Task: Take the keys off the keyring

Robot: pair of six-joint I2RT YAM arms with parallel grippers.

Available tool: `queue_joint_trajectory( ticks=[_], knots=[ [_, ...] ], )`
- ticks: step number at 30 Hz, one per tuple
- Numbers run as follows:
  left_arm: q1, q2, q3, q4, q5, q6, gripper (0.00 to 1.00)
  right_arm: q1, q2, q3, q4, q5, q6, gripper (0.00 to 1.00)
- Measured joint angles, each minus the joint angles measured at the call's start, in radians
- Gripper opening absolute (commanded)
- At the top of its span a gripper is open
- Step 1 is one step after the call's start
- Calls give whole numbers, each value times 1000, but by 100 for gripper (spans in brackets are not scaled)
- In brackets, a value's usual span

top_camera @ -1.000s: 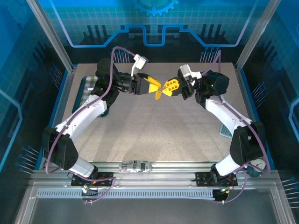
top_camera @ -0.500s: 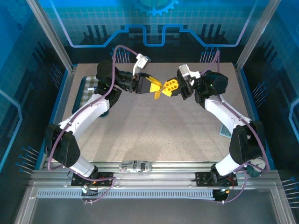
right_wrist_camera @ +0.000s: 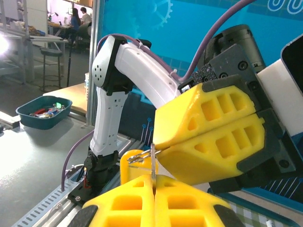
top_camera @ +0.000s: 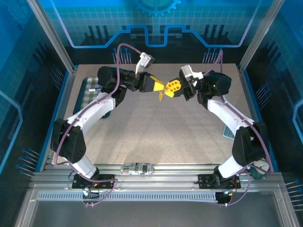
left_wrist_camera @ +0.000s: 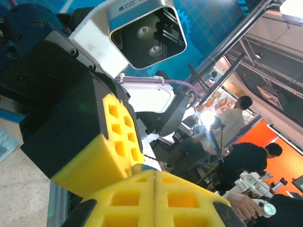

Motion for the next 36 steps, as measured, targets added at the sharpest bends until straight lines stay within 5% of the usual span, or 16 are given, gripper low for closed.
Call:
queue_joint_trajectory(
  ticks=[13,23,30,31,32,36],
  knots=[
    [37,-26,-74,80,-85,-32,0,-2,-130,-111,-278,155,-336,0],
    [54,-78,-155,31,-153,53,0,0,-139,-142,-308,217,-382,0],
    [147,-151,-298,-19,-291,169,51,31,-277,-145,-763,386,-670,0],
    [168,-174,-325,-58,-323,210,65,48,-303,-135,-848,422,-718,0],
    [180,-195,-342,-105,-352,253,98,64,-320,-124,-916,458,-753,0],
    [181,-322,-371,-378,-498,483,99,105,-350,-109,-1117,582,-821,0]
  ],
)
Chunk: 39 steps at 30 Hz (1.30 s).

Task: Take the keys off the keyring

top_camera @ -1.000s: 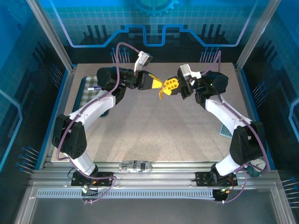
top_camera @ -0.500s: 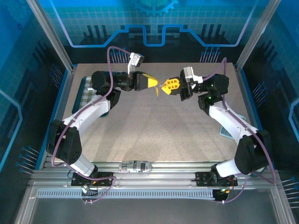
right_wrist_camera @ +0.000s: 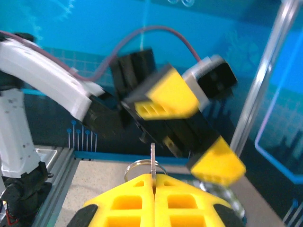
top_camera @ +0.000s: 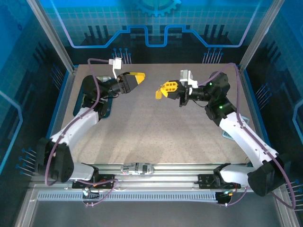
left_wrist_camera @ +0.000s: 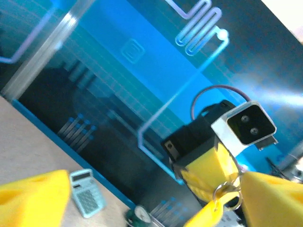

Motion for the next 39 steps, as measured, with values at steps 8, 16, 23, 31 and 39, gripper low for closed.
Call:
queue_joint_trajectory(
  ticks=[8,16,23,31,39],
  knots=[
    [7,-136,-16,-248,-257,119,99,28,38,-27,-180,194,5,0],
    [9,-102,-153,-149,-257,117,99,64,45,-67,-237,304,24,0],
    [-203,-194,-127,-438,-304,500,96,104,45,-67,-280,369,35,0],
    [-237,-222,-143,-557,-365,706,57,124,44,-62,-333,438,47,0],
    [-284,-222,-169,-581,-374,775,47,124,25,-62,-339,460,55,0]
  ],
)
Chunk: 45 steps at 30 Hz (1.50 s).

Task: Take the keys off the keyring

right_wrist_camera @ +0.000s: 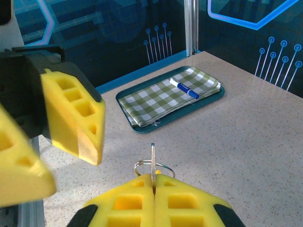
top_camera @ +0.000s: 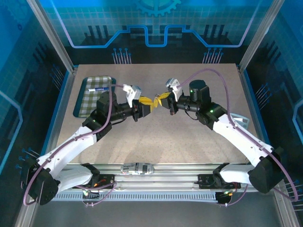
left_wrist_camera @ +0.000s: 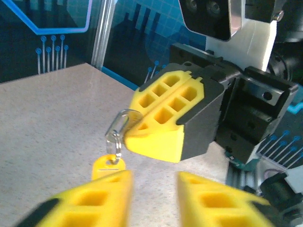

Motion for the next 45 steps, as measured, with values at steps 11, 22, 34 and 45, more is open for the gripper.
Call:
queue_joint_trajectory(
  ticks=[11,22,34,45],
  knots=[
    [-5,57,-52,94,3,73,53,0,-37,-5,3,-4,10,0],
    [-5,81,-52,180,3,119,51,29,-44,-5,1,-8,9,0],
    [-13,90,-40,193,4,151,35,50,-53,-5,2,-2,-8,0],
    [-13,89,-37,178,0,169,41,58,-55,-5,-10,5,-37,0]
  ],
)
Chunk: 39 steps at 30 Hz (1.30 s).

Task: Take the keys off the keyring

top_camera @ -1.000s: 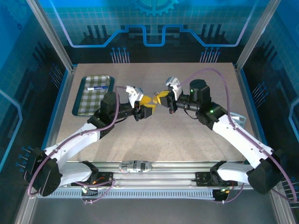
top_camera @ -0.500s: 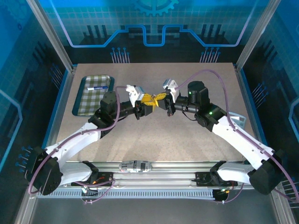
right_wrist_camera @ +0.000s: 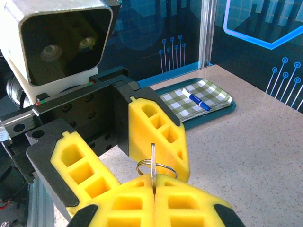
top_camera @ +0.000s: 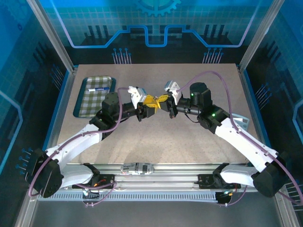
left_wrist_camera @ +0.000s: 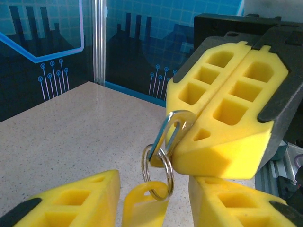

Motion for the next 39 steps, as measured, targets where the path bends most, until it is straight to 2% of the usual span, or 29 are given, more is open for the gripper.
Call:
queue_joint_trajectory(
  ticks=[7,10,12,14,17,23,25,28,29,31,35,39],
  knots=[
    [-3,-16,0,-8,0,5,33,6,0,3,2,10,-3,0],
    [-3,-21,0,-14,-2,11,44,8,0,7,0,10,-3,0],
    [-2,-21,0,-13,-10,6,45,11,0,12,-5,11,-3,0],
    [-3,-27,0,-15,-23,6,46,12,0,14,-9,16,-3,0],
    [-3,-34,-3,-15,-33,7,41,13,0,16,-7,17,-3,0],
    [-5,-50,-16,-13,-46,7,41,19,3,19,-8,18,-3,0],
    [-5,-53,-17,-9,-50,8,45,19,4,23,-10,19,-3,0],
    [-5,-59,-21,2,-69,9,60,19,4,27,-10,25,6,0],
    [-5,-64,-26,5,-82,10,60,19,4,28,-10,26,12,0],
    [-4,-74,-36,12,-104,6,58,18,4,29,-11,25,20,0],
    [-4,-104,-47,47,-122,8,60,13,5,29,-46,26,20,0],
    [-4,-113,-47,88,-128,9,54,12,5,29,-72,25,20,0]
  ],
)
